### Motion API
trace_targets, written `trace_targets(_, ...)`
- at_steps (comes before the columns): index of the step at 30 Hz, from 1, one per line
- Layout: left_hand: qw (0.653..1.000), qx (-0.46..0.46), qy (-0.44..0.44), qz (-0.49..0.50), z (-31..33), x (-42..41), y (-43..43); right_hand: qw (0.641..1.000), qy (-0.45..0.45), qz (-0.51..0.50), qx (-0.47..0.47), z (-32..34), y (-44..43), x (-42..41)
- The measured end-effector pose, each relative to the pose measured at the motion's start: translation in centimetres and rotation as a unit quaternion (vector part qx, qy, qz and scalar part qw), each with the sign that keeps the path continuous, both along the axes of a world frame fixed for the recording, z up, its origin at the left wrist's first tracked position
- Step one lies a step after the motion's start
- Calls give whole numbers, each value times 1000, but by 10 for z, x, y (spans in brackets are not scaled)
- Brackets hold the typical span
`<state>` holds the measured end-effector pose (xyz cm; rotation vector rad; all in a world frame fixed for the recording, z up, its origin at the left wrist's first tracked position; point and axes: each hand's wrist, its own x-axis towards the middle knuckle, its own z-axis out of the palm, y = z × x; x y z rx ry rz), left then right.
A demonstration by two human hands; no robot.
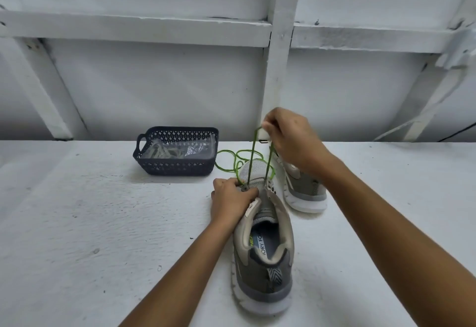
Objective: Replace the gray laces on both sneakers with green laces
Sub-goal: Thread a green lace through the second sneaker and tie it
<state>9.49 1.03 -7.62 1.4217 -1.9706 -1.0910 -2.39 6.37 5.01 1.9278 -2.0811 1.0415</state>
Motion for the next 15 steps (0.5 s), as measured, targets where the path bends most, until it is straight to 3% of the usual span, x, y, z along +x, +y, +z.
trace_targets(9,1000,1,9,-8,3,1,-2,996,-79,18,-31,23,8,6)
trace_targets(12,996,-20,78,-26,22,3,-1,990,-137,30,-28,21,12,6)
trace_targets(15,970,-97,212,-69,59,12,4,979,-197,45,-27,16,16,5)
